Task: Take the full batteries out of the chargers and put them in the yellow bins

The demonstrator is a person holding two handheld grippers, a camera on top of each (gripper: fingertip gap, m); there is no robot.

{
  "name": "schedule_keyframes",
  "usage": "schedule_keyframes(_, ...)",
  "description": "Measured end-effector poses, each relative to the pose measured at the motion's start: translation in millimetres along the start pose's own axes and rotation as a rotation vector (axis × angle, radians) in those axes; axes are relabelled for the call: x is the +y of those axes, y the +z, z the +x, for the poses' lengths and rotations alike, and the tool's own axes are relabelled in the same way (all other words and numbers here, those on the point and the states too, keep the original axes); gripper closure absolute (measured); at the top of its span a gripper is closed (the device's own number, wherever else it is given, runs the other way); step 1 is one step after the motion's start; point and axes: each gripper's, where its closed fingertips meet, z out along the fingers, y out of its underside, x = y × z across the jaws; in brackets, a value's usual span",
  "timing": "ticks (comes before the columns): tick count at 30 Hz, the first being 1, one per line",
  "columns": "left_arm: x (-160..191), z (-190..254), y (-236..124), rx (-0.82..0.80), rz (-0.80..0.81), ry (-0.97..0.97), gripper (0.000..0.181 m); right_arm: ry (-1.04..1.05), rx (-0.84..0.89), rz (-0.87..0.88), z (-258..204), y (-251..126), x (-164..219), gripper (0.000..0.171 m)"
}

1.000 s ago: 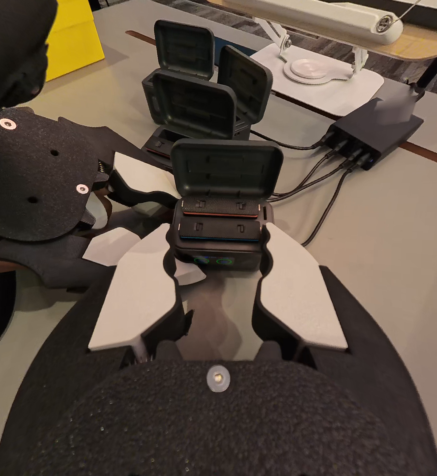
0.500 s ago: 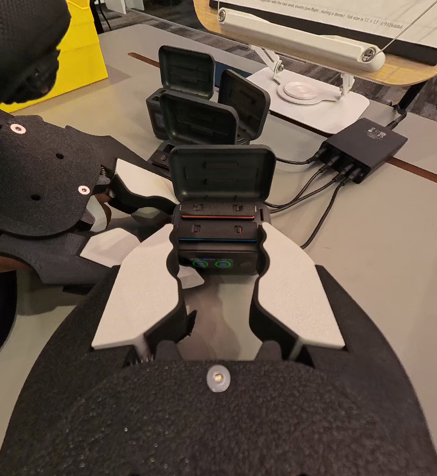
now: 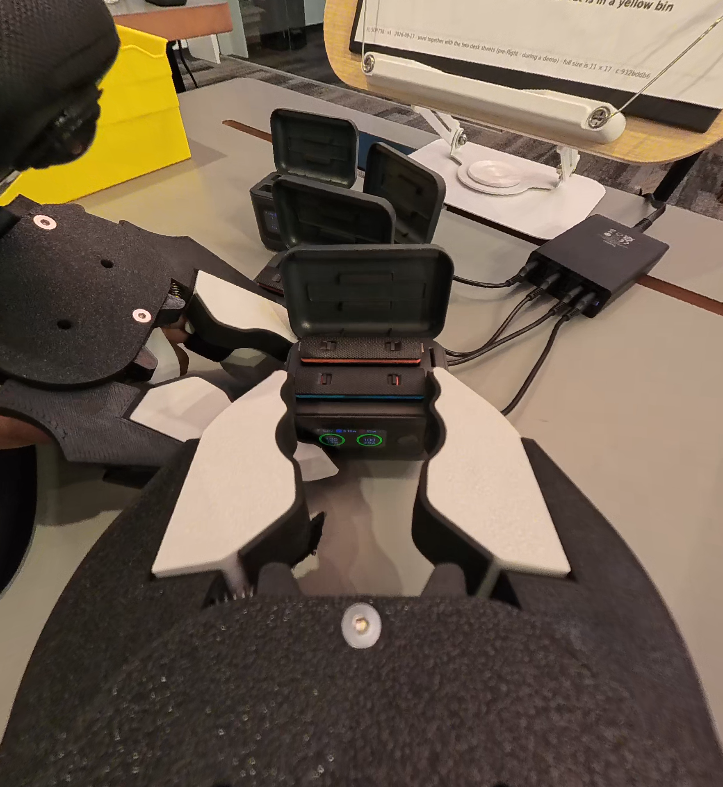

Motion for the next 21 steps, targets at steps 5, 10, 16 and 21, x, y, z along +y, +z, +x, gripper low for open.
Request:
schedule_keyframes(5, -1, 0, -1, 0.005, 0.007, -0.002, 0.124, 0.012, -0.005, 0.018, 0, -1, -2, 0.114)
schedule_keyframes(10, -3, -1, -3, 0.008, 0.015, -0.005, 0.124, 0.032, -0.013, 0.041, 0, -1, -4, 0.114)
schedule_keyframes(16, -8, -1, -6, 0.009, 0.043, -0.004, 0.124, 0.046, -0.014, 0.084, 1, -3, -9, 0.114)
schedule_keyframes(21, -17, -1, -10, 0.002, 0.089, 0.011, 0.124, 0.074, -0.027, 0.136, 2, -8, -17, 0.114)
